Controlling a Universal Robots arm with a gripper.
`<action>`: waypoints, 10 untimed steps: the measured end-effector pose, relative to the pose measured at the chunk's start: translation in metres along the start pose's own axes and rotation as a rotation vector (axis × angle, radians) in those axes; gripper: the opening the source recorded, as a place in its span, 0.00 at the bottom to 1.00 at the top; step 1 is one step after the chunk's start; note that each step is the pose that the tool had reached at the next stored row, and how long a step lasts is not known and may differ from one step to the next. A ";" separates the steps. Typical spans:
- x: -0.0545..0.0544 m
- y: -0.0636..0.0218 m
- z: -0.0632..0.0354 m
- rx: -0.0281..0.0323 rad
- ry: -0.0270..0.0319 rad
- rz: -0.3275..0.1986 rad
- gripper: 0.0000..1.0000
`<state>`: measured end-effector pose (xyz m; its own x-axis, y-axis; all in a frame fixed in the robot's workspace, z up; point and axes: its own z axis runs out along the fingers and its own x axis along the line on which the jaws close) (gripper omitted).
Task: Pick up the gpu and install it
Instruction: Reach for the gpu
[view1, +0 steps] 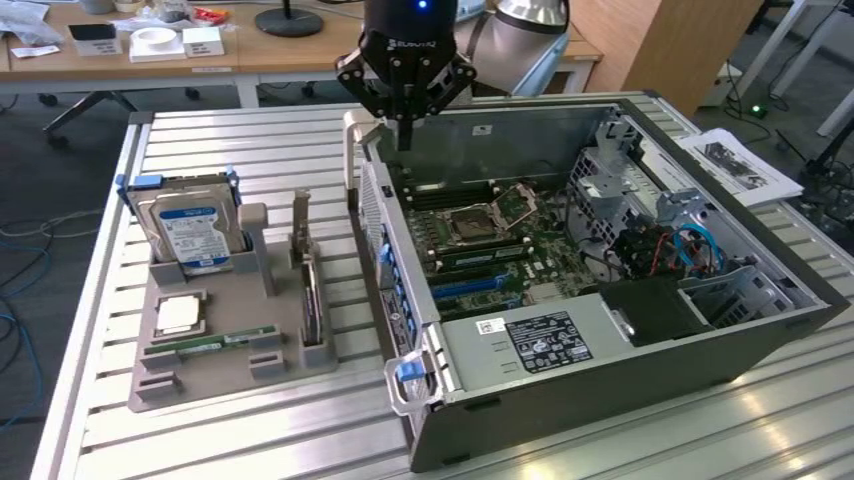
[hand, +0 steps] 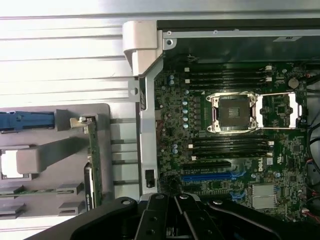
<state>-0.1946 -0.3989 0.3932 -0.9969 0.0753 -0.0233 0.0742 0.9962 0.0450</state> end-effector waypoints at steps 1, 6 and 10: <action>0.003 -0.0002 -0.0001 0.0000 0.0000 0.000 0.11; 0.019 -0.0014 -0.0004 0.0000 0.0000 0.000 0.11; 0.033 -0.0025 -0.0007 0.0000 0.0000 0.000 0.11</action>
<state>-0.2279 -0.3989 0.3930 -0.9969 0.0752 -0.0233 0.0741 0.9962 0.0450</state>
